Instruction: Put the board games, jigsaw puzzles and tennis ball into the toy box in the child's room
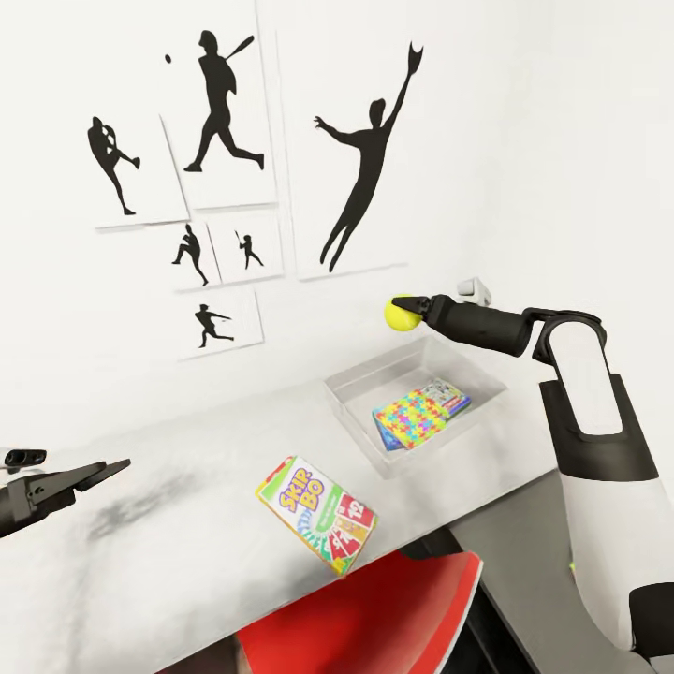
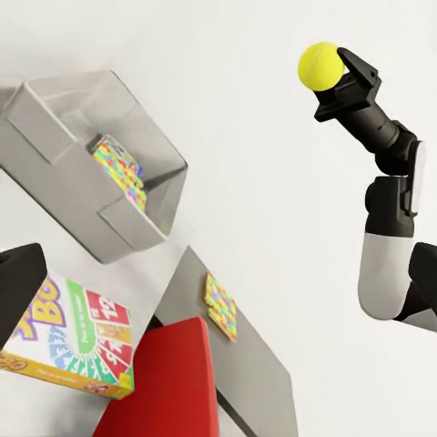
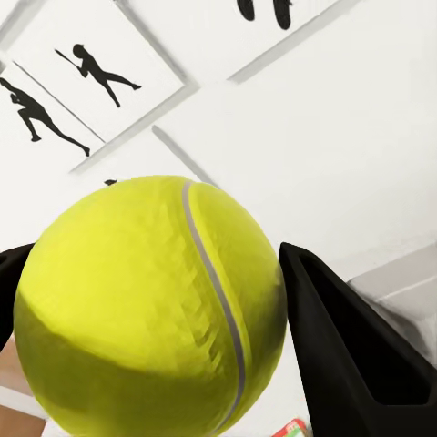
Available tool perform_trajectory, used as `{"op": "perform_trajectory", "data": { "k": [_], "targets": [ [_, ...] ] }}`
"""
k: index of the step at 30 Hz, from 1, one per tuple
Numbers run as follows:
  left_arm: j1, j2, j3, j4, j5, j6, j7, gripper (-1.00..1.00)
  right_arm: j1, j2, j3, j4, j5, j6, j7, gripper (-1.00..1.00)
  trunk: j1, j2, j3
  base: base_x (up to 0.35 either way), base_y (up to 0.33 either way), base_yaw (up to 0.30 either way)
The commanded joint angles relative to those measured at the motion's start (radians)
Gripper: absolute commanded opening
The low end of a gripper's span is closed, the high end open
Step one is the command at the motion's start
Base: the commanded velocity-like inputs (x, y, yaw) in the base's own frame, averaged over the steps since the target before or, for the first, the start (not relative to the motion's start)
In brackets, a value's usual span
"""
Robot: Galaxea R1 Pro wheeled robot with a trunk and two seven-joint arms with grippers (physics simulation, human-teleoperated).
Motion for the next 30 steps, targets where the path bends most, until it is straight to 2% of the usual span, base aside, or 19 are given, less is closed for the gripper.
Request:
{"op": "perform_trajectory", "data": {
  "k": [1, 11, 30],
  "targets": [
    [-0.001, 0.0, 0.0, 0.0, -0.001, 0.011, -0.004, 1.0, -0.001, -0.001, 0.001, -0.001, -0.013, 0.001, -0.012, -1.0, 0.001, -0.002, -0.002, 0.1, 0.01, 0.0],
    [-0.001, 0.0, -0.001, 0.0, -0.001, 0.01, -0.004, 1.0, -0.001, -0.001, 0.001, -0.001, -0.013, 0.001, -0.012, -1.0, 0.001, -0.002, -0.002, 0.156, 0.019, 0.0],
    [-0.001, 0.0, -0.001, 0.0, 0.0, 0.01, -0.004, 1.0, -0.003, 0.001, 0.001, 0.021, -0.006, 0.001, -0.021, -1.0, 0.001, -0.002, -0.002, 0.007, 0.001, 0.0]
  ]
}}
